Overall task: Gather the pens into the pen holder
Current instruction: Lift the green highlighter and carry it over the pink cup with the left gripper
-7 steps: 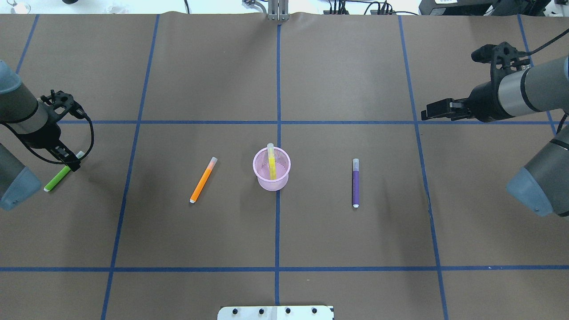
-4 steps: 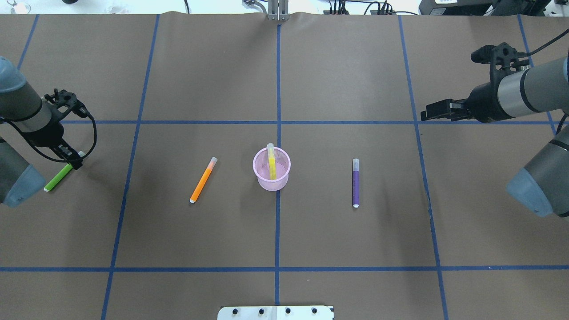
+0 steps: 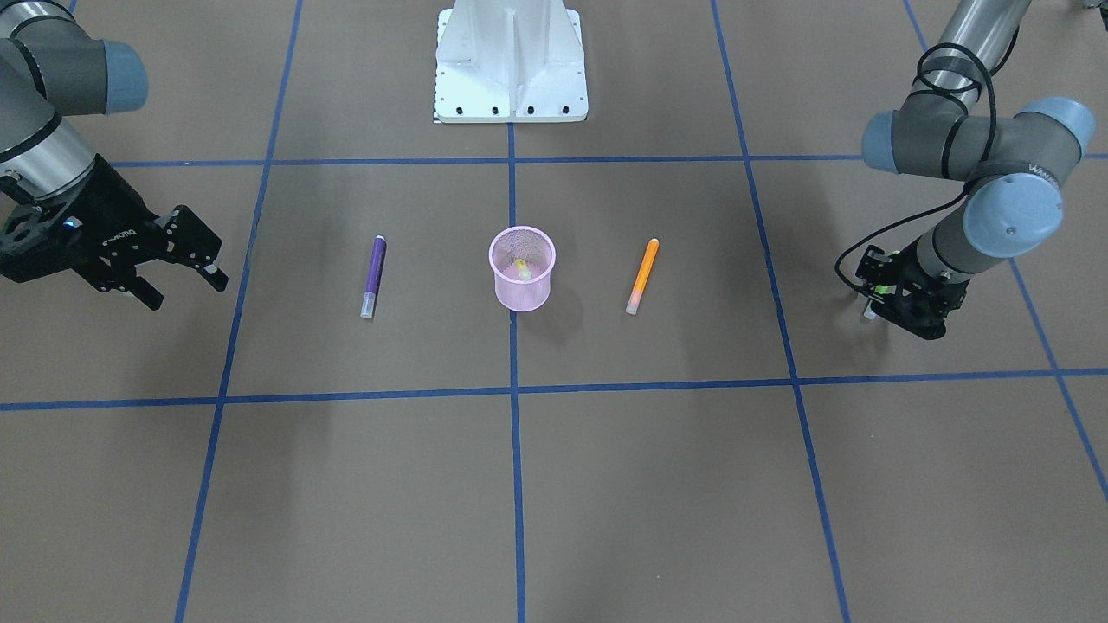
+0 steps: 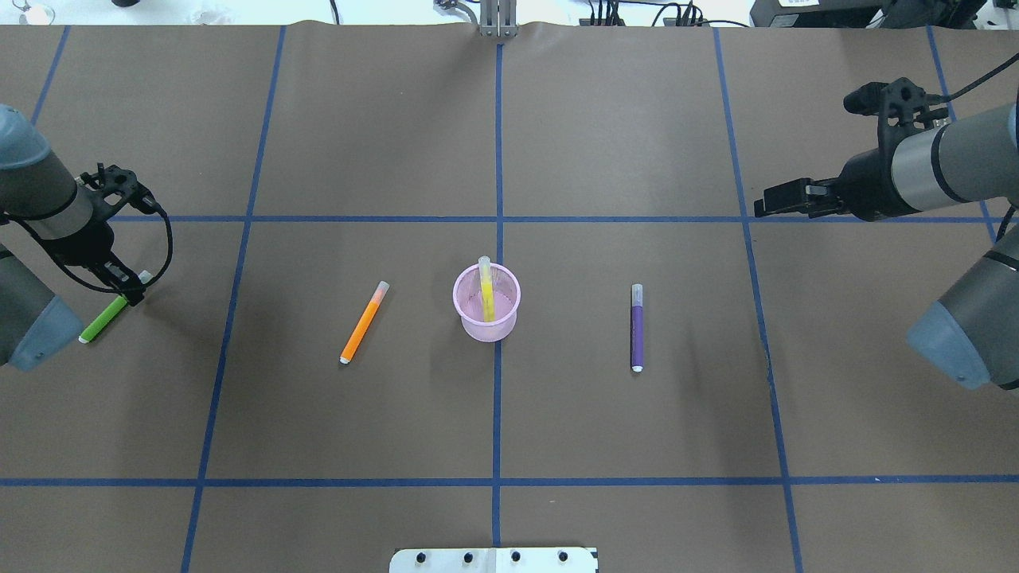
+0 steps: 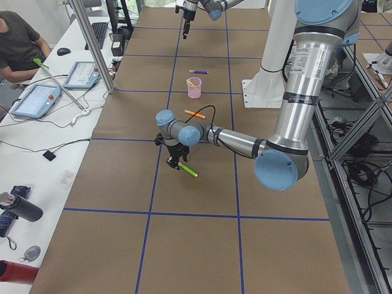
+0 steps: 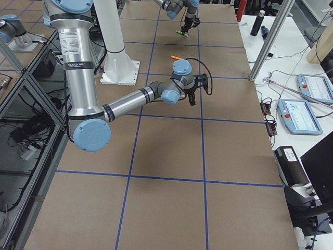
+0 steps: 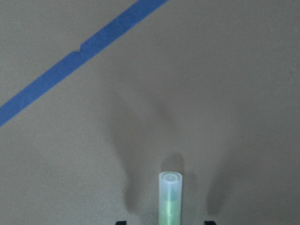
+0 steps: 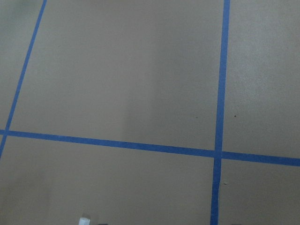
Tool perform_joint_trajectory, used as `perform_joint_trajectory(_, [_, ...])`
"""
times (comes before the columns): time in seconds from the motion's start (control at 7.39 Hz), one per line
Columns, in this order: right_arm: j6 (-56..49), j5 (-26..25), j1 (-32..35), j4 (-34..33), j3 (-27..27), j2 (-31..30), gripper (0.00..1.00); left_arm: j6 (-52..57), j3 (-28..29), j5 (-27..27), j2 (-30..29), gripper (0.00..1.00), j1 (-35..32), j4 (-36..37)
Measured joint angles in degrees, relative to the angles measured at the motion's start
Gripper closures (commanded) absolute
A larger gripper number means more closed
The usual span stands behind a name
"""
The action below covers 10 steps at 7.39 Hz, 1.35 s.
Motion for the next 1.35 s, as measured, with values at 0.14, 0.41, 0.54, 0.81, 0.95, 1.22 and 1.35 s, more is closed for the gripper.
perform_joint_trajectory(0.14, [0.0,-0.02,-0.01,0.01,-0.1,0.03,0.09,-0.02,0.38,-0.06,-0.01,0.64,0.03,-0.15])
perform_joint_trajectory(0.41, [0.0,-0.03,-0.02,0.01,-0.26,0.06,0.09,-0.1,0.57,-0.28,-0.08,1.0,0.07,-0.11])
perform_joint_trajectory(0.54, [0.0,-0.05,-0.02,0.01,-0.29,0.07,0.09,-0.16,0.53,-0.88,-0.14,1.0,0.07,0.16])
perform_joint_trajectory(0.81, [0.17,-0.1,-0.02,0.01,-0.3,0.16,0.09,-0.27,0.29,-2.09,-0.15,1.0,0.06,0.37])
perform_joint_trajectory(0.95, [0.23,-0.11,-0.02,0.01,-0.3,0.27,0.09,-0.39,-0.62,-3.32,-0.46,1.0,0.03,0.48])
perform_joint_trajectory(1.22, [0.09,-0.25,0.1,0.07,-0.25,0.58,0.09,-2.67,-7.77,-5.39,-1.96,1.0,-0.16,1.24])
perform_joint_trajectory(1.35, [0.05,-0.37,0.23,0.08,-0.23,0.59,0.09,-6.9,-12.92,-2.34,-3.26,1.0,0.61,1.45])
